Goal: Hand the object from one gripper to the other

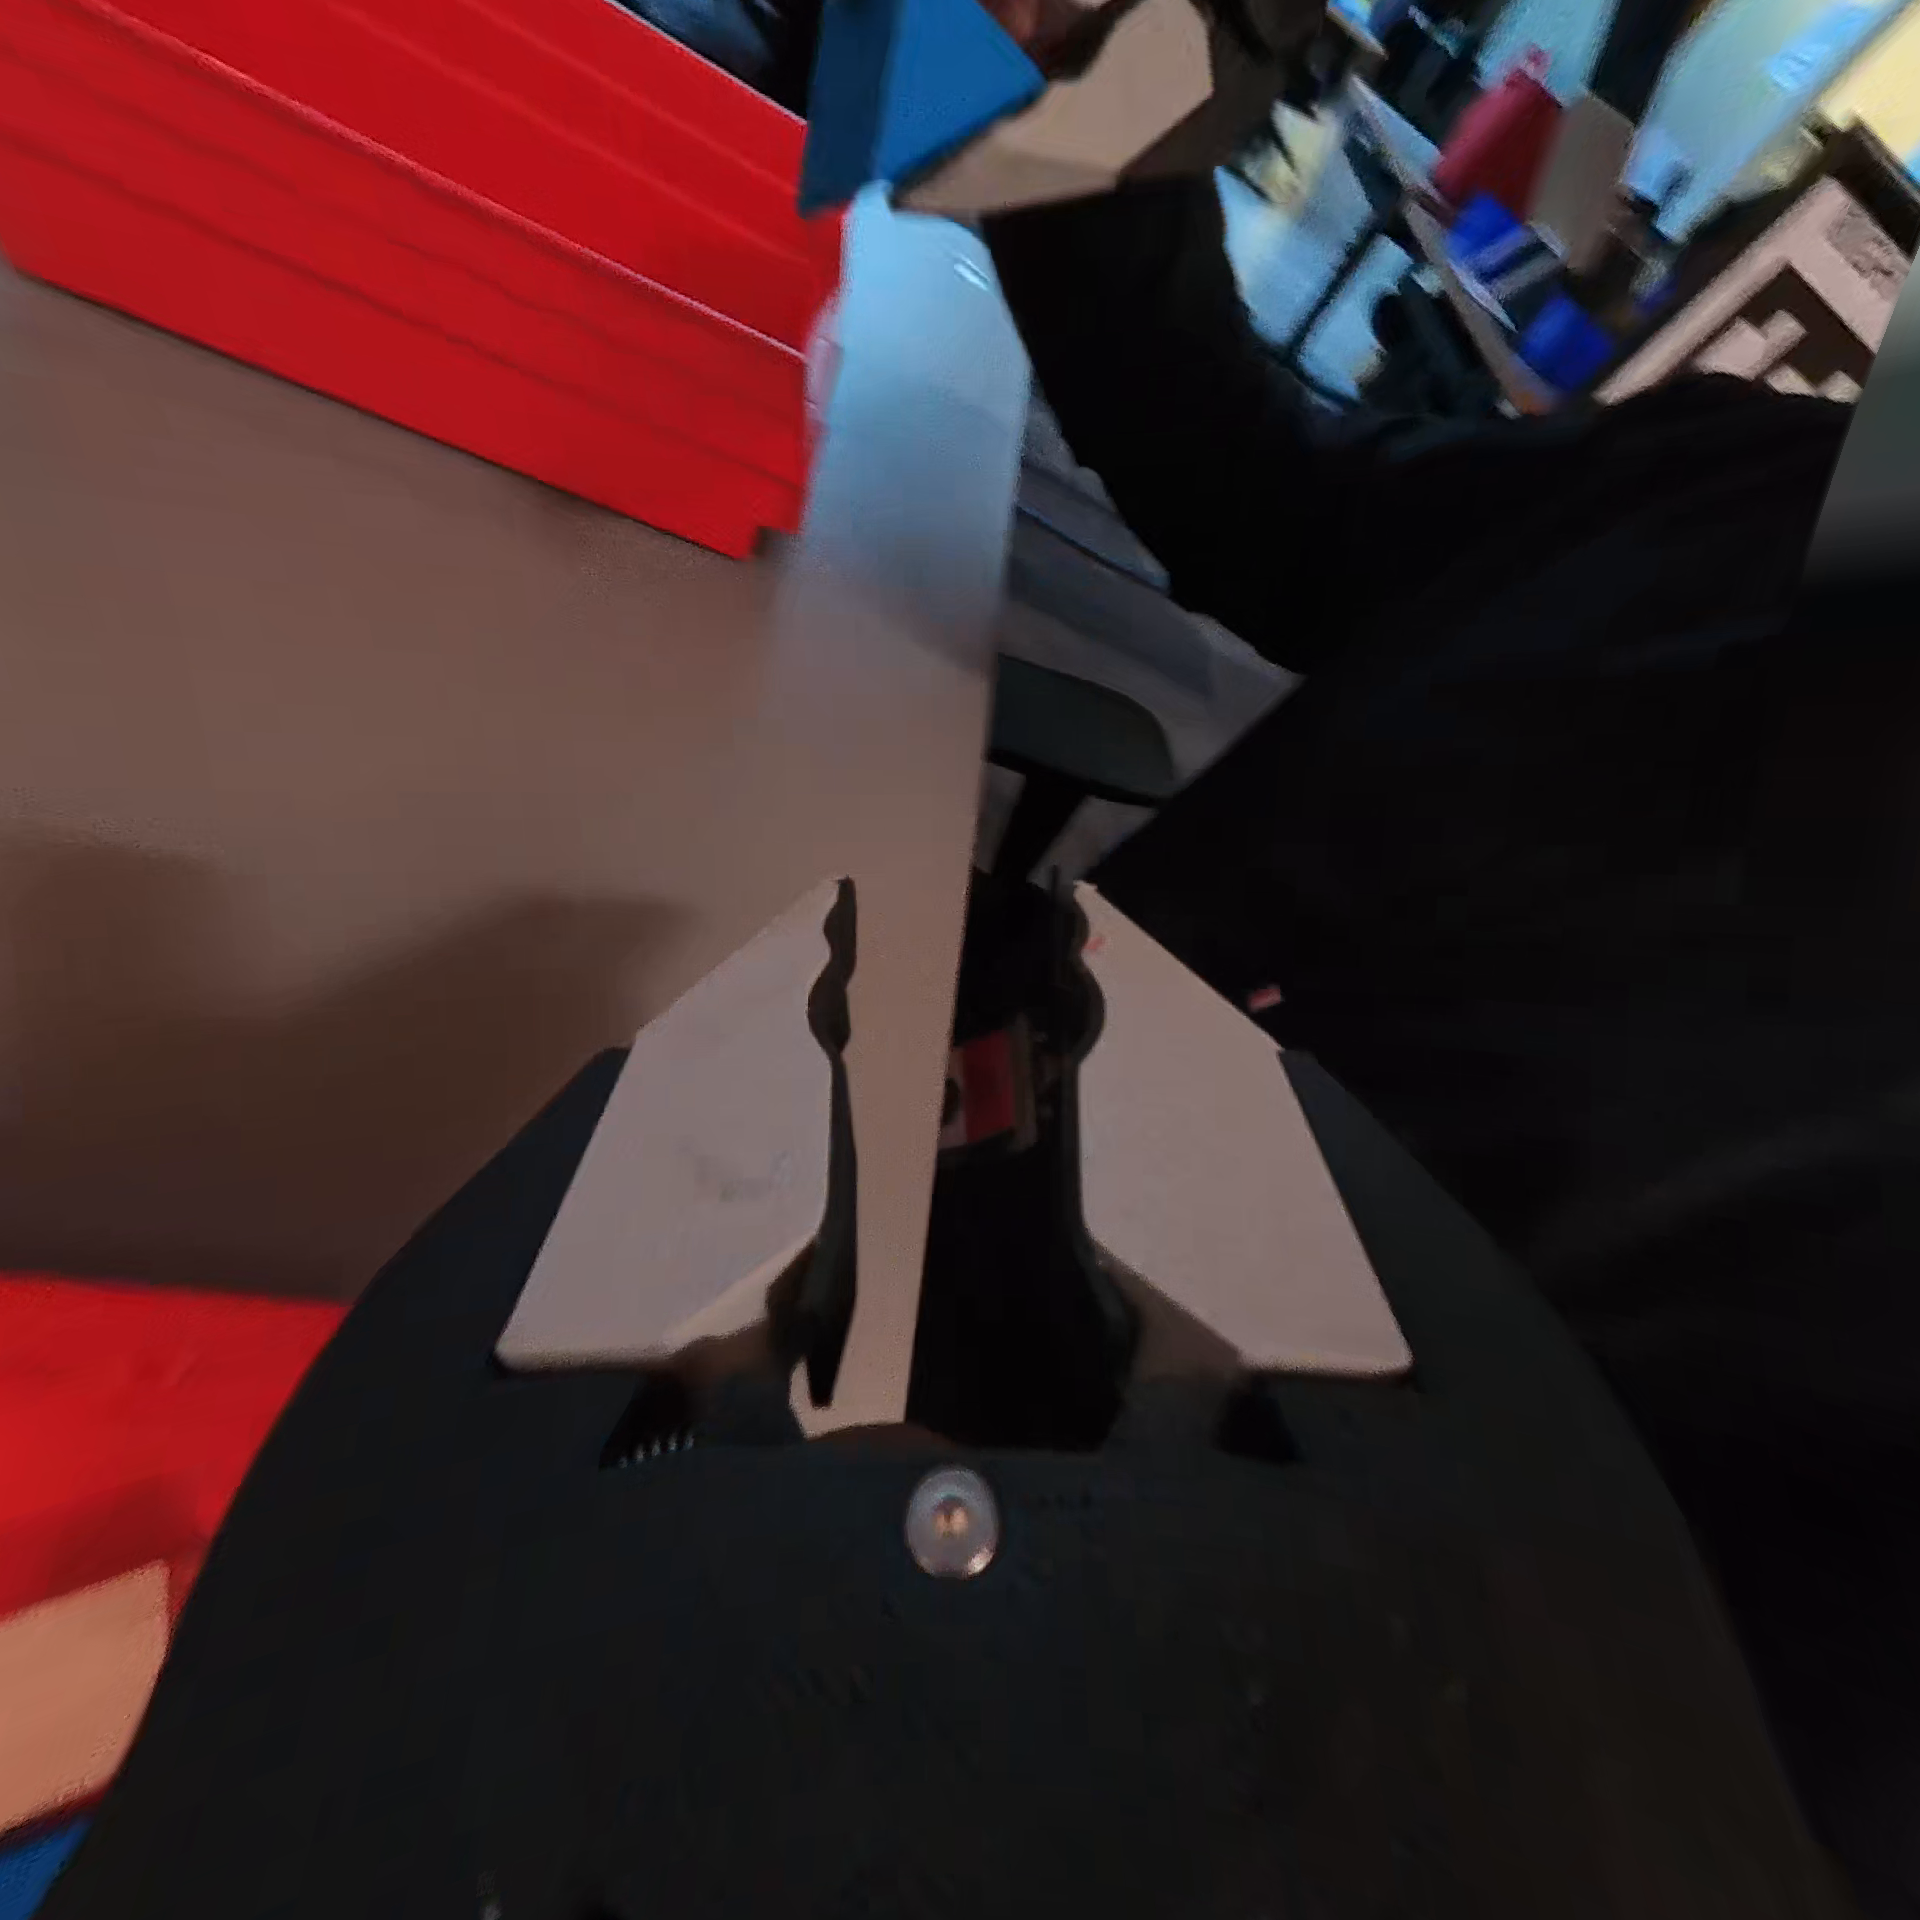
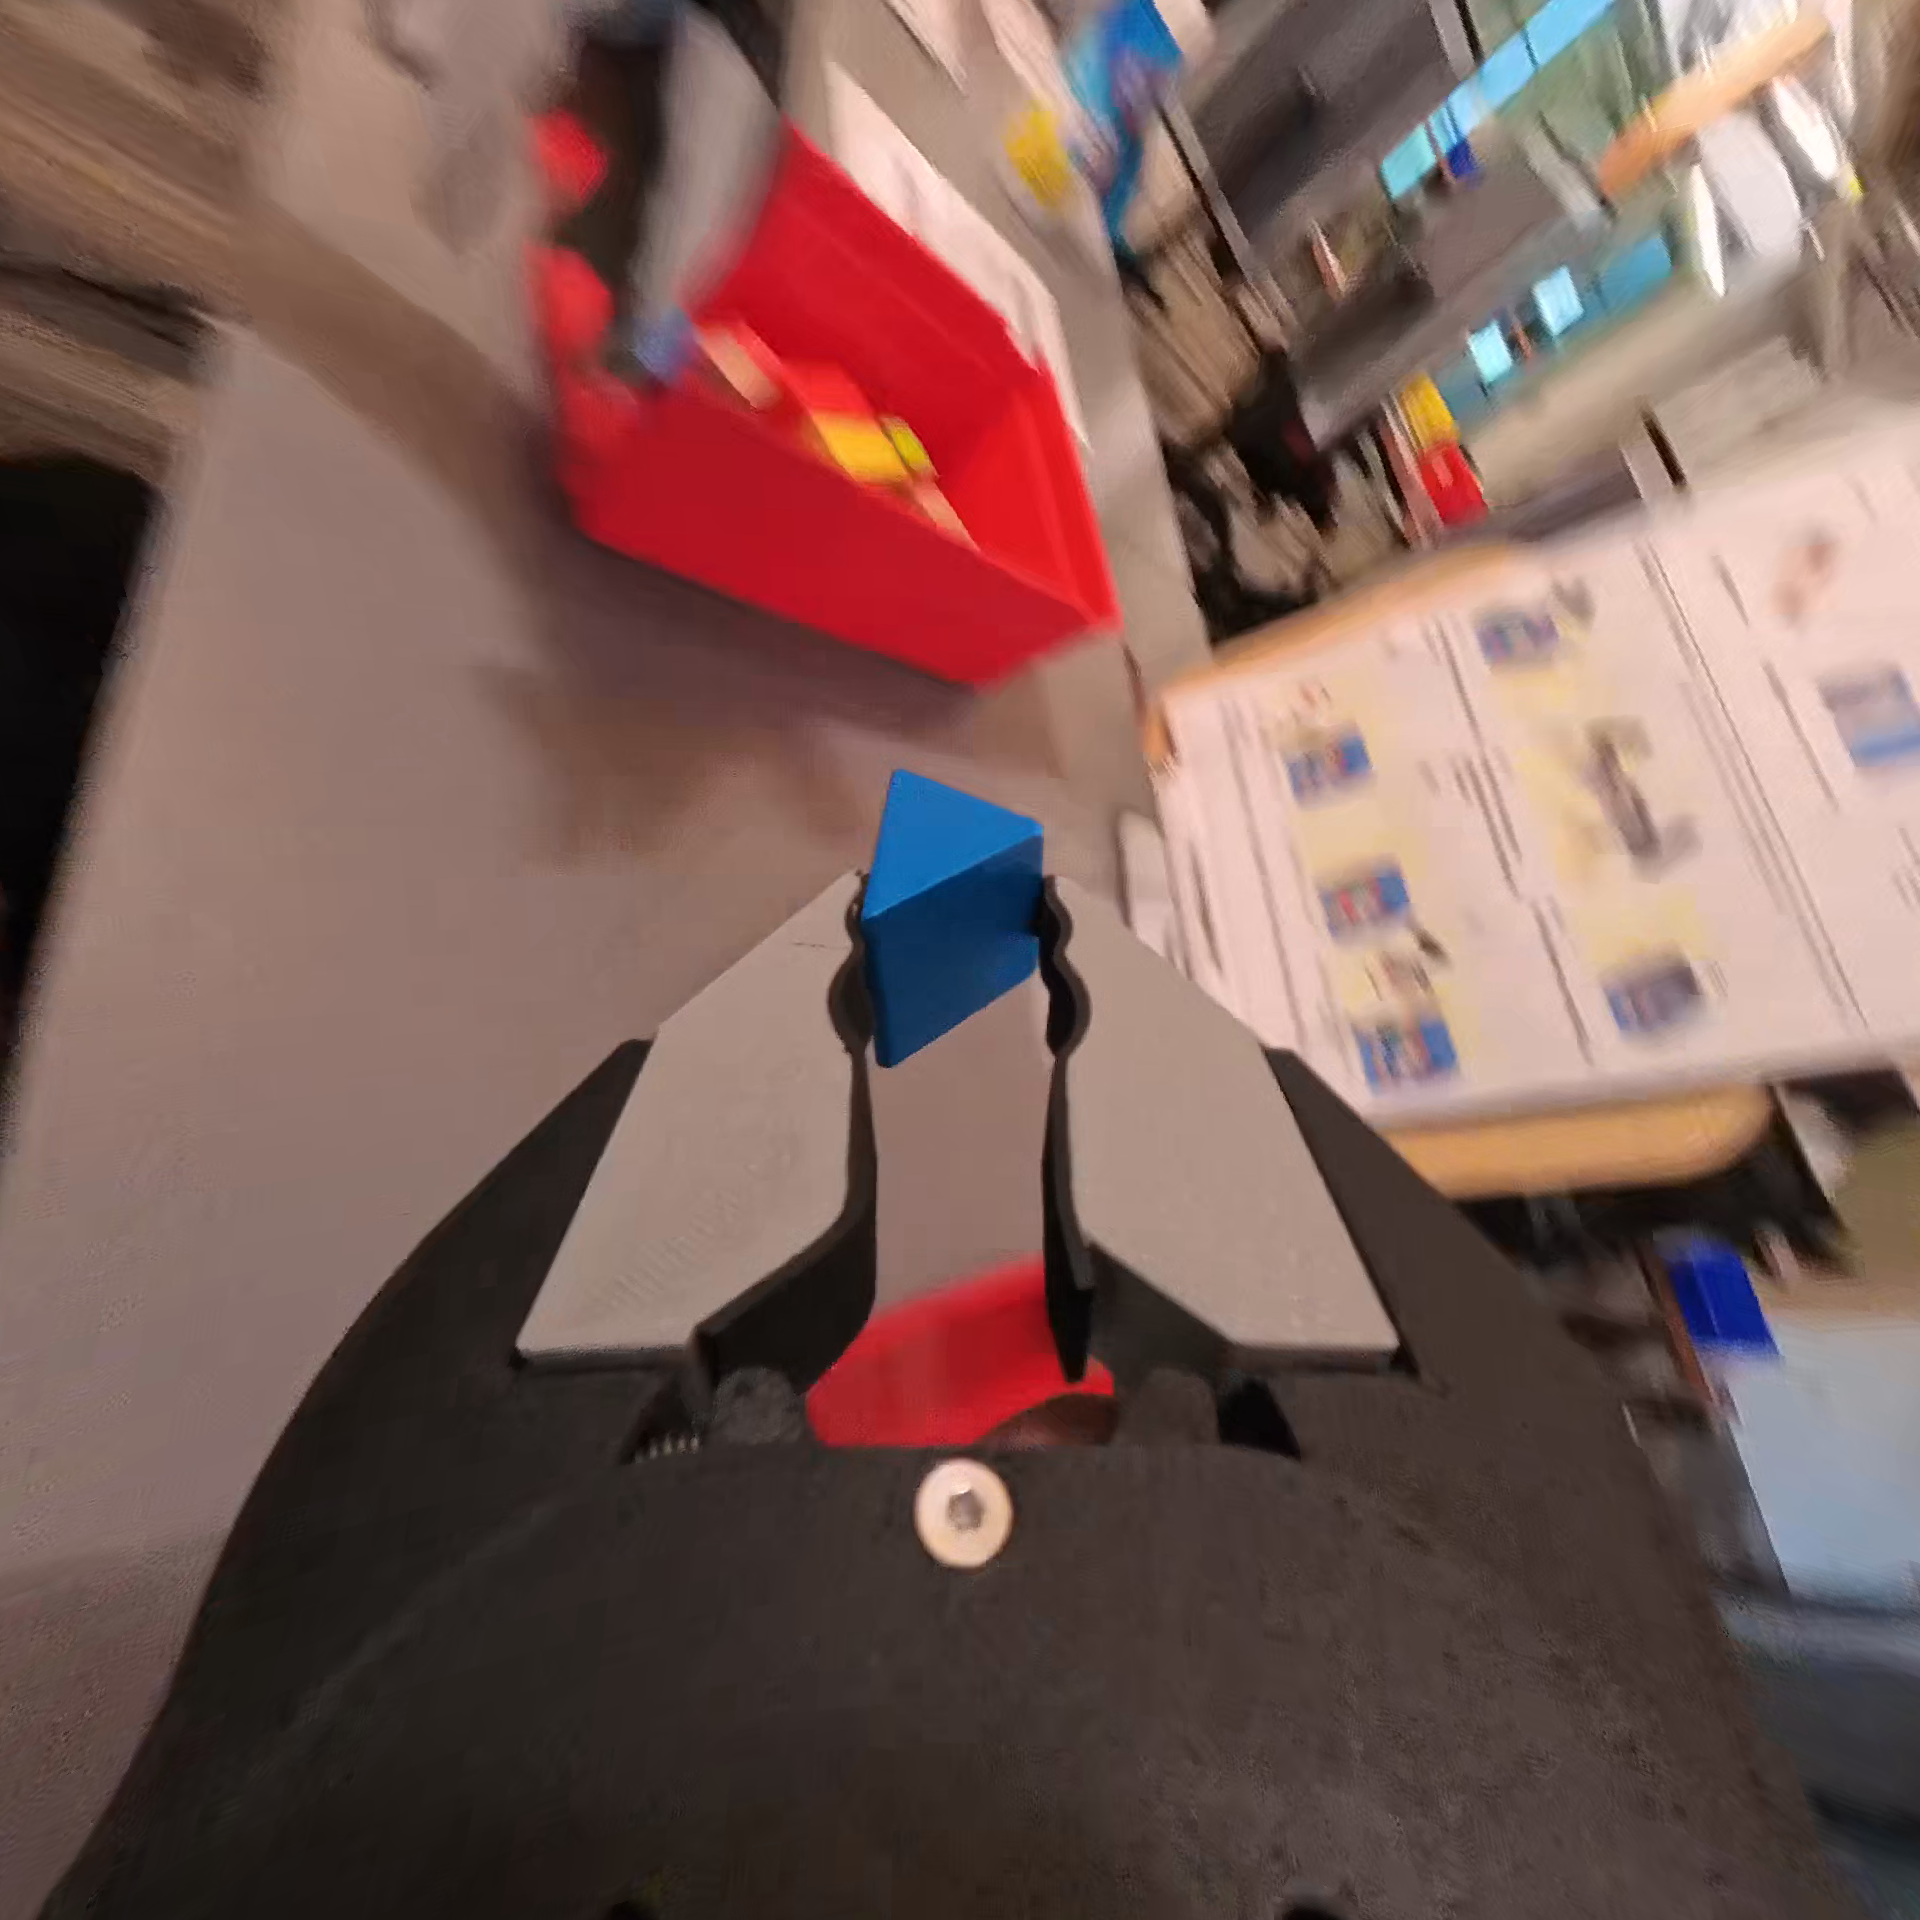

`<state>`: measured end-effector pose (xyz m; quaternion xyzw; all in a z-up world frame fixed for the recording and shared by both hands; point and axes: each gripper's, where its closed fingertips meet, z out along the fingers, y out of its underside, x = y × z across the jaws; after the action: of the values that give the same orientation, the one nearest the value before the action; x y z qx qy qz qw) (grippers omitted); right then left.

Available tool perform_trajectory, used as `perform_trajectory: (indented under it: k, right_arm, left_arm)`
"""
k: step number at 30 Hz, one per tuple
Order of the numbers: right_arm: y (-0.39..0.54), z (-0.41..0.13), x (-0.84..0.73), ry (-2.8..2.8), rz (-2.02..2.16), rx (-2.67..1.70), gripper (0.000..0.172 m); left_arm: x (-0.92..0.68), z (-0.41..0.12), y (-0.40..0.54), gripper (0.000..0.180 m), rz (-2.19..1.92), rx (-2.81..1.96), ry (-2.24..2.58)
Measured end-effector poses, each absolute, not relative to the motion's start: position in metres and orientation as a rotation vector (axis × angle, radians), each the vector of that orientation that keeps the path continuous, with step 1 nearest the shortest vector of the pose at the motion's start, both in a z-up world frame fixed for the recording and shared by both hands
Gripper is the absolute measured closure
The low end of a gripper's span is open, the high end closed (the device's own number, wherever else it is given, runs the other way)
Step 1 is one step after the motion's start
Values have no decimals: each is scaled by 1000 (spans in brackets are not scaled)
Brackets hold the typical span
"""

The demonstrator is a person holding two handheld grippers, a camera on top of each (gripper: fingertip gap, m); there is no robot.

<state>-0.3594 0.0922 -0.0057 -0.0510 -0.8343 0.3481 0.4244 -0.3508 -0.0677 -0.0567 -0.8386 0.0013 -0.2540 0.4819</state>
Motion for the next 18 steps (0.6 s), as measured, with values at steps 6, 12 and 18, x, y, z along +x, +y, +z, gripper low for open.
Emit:
perform_trajectory:
  k: [6, 12, 18]
  right_arm:
    - [271, -54, -431, -2048, 350, -604, 143]
    - [340, -117, -485, -2048, 51, -778, 143]
    - [361, -175, -518, -2164, -188, -779, 143]
  left_arm:
    - [-364, -41, -72, 146, -472, -1862, -133]
    - [-405, -37, -88, 144, -267, -1850, -342]
    - [-412, -37, -109, 148, -217, -1832, -397]
